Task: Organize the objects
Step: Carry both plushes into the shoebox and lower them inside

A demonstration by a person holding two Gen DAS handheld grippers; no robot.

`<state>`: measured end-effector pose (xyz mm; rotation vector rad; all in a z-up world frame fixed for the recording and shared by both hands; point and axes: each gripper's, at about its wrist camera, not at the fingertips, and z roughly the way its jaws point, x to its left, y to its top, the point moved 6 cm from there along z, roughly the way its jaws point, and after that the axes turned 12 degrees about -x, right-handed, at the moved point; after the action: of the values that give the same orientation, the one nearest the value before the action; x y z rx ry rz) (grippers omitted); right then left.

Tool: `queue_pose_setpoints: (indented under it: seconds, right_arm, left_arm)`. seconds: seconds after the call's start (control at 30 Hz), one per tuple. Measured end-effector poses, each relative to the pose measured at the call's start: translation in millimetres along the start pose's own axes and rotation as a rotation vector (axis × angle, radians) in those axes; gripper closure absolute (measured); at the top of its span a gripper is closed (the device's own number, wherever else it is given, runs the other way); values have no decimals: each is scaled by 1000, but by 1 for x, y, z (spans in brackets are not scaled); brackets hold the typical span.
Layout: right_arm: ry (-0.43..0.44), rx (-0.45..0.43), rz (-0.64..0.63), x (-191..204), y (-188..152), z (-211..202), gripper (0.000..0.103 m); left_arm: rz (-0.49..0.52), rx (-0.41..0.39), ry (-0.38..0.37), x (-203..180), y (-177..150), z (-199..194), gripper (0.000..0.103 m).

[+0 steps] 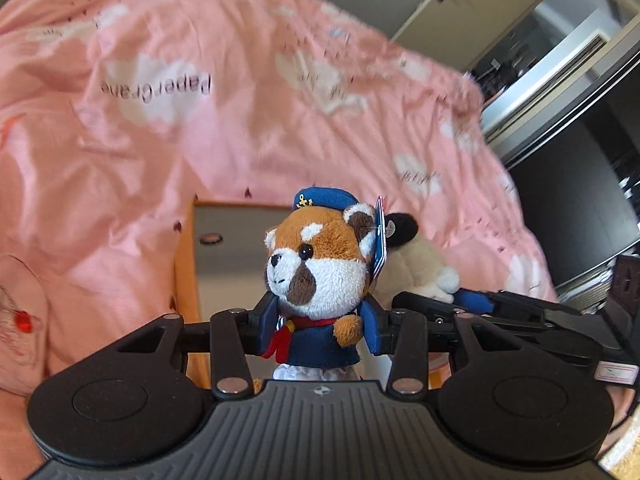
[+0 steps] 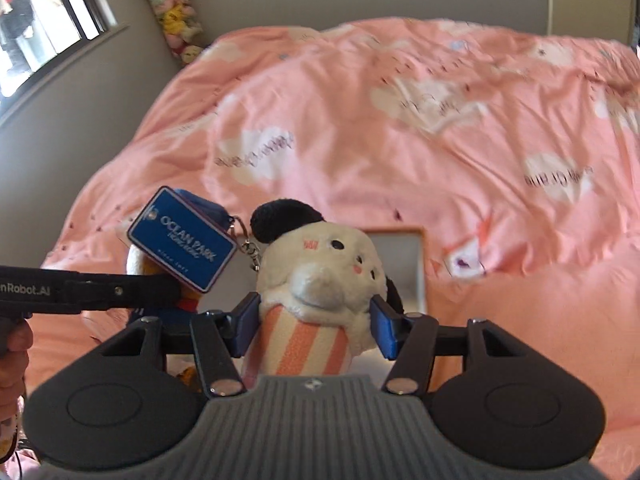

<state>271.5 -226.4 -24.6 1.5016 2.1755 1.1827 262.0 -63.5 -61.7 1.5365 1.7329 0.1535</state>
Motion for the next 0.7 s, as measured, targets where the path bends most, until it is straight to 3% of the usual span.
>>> queue_pose_setpoints:
  seconds: [0.2,0.3,0.43,0.7]
  right_arm:
    - [13,35,24,-19,-15,35,43]
    - [-5,47,-7,-21,-18,55,43]
    - [43,45,-11,-23,-17,63,42]
    - [-48,40,-295,-6,-30,78,41]
  left_arm:
    - [-32,102,72,11,-12,54,55]
    - [-40,125,108,15,-14,69,55]
    - [-69,160,117,17,-11,82,54]
    - [-57,197,158,16,-22,105,54]
